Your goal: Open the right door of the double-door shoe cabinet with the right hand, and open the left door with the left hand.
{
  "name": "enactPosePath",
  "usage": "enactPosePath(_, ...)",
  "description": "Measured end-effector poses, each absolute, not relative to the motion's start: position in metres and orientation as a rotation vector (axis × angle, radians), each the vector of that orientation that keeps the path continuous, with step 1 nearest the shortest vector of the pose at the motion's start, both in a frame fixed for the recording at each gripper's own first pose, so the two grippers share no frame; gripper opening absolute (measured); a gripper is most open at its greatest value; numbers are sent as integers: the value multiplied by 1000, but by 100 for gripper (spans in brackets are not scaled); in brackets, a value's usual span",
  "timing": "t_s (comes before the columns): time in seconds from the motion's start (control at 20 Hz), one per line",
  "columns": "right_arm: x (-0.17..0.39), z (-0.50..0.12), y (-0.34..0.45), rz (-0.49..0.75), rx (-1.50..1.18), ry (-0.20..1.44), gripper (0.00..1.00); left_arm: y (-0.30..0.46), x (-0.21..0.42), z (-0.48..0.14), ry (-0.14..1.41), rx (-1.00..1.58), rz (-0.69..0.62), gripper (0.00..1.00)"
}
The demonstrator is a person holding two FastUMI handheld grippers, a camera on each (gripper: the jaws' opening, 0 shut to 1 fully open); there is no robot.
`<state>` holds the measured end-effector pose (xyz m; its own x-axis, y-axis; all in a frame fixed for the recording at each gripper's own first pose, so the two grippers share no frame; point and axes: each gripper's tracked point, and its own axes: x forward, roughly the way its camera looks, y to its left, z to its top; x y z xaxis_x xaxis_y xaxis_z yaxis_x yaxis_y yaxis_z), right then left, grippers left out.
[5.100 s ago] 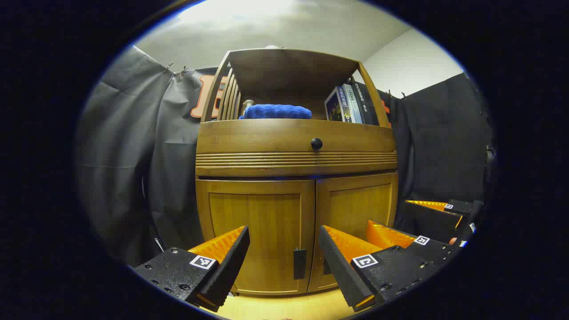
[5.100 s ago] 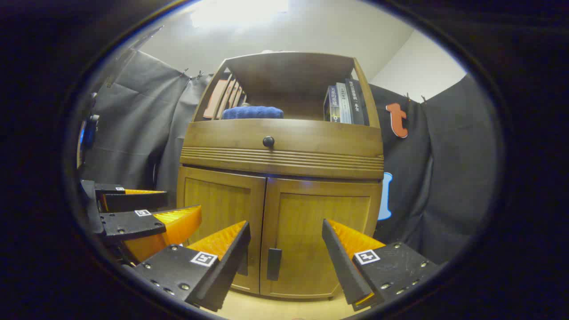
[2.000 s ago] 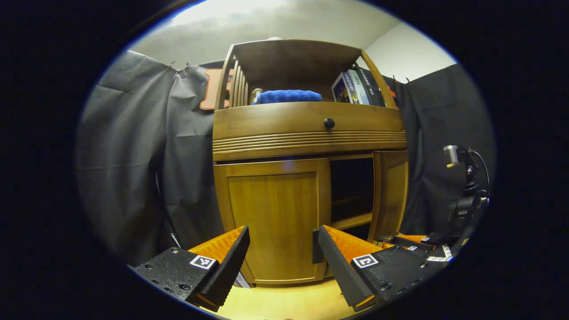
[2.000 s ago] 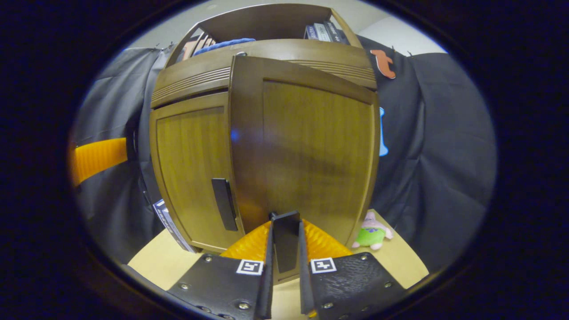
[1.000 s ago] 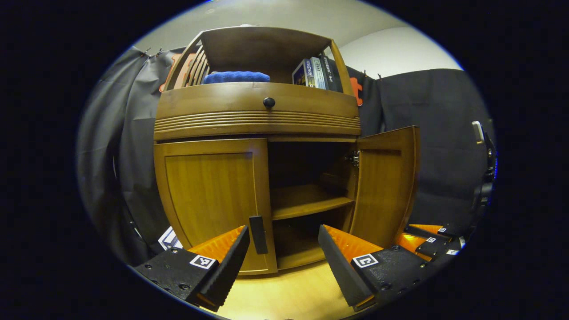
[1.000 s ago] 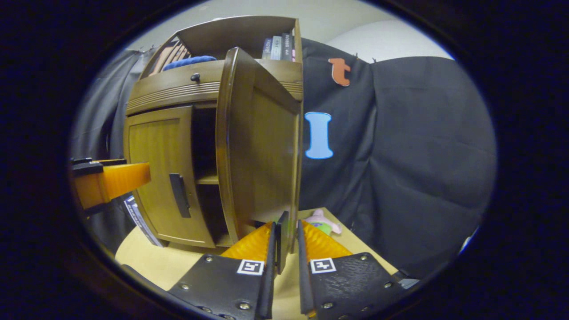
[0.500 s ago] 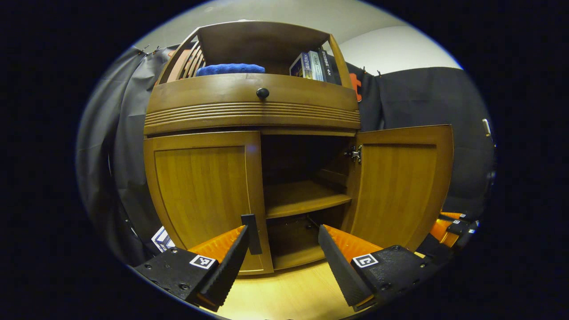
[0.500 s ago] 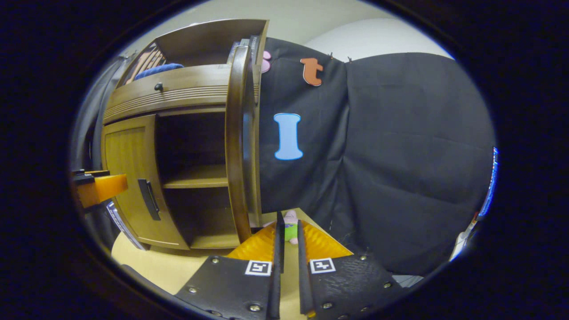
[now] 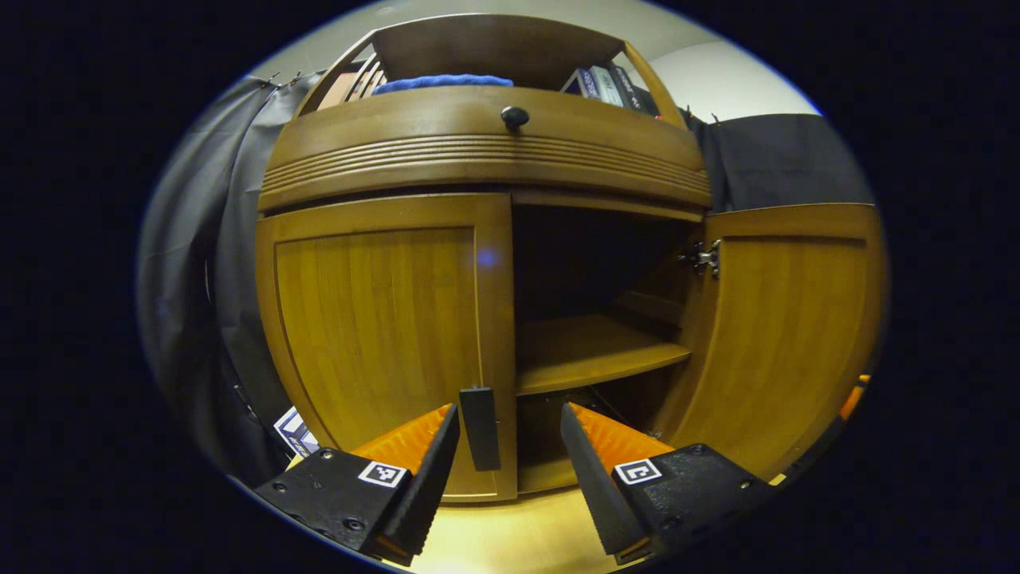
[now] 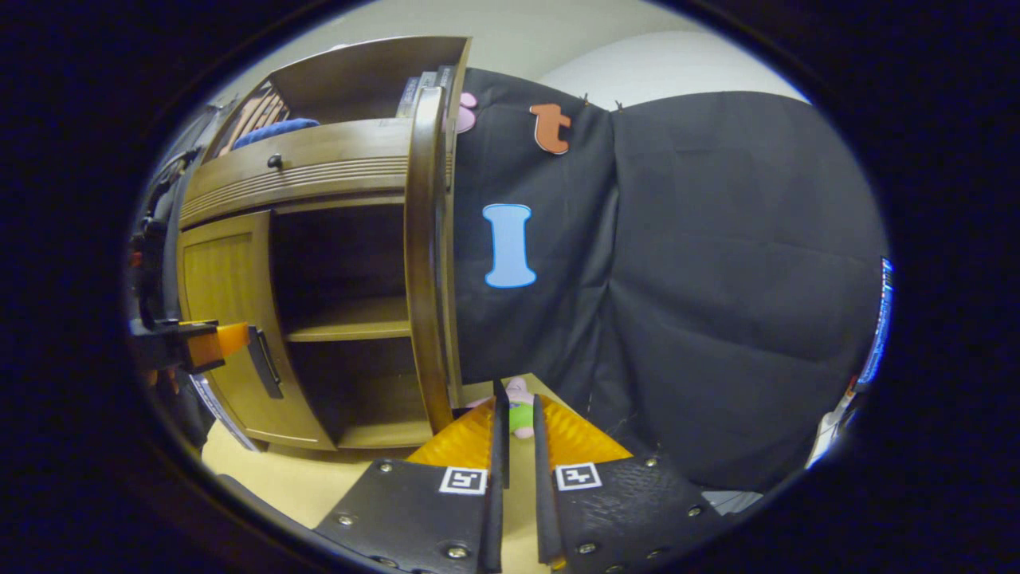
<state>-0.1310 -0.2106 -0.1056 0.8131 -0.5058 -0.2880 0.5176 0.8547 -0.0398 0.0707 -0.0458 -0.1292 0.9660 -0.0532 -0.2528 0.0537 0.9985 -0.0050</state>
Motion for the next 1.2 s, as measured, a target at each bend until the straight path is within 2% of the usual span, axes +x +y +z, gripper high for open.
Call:
enactPosePath(0.35,-156,-68,-254,-677,45,223,17,-34,122,-162,291,31,7,76)
enactPosePath(0.65,-169,-62,-250,-698,5,228,17,-25,134,-181,317,28,41,49)
enactPosePath(0.75,-169,-63,-246,-691,-2,233,17,-26,132,-178,305,8,33,36)
enactPosePath(1.0,-168,-64,-237,-661,1,248,17,-26,127,-179,309,-31,3,31)
enactPosePath(1.05,-166,-62,-235,-658,0,247,17,-26,124,-179,306,-33,-1,34)
enactPosePath(1.15,-164,-58,-229,-650,-3,243,17,-25,116,-178,308,-39,-11,31)
enactPosePath(1.2,-164,-56,-225,-646,-5,243,17,-25,112,-177,309,-48,-18,36)
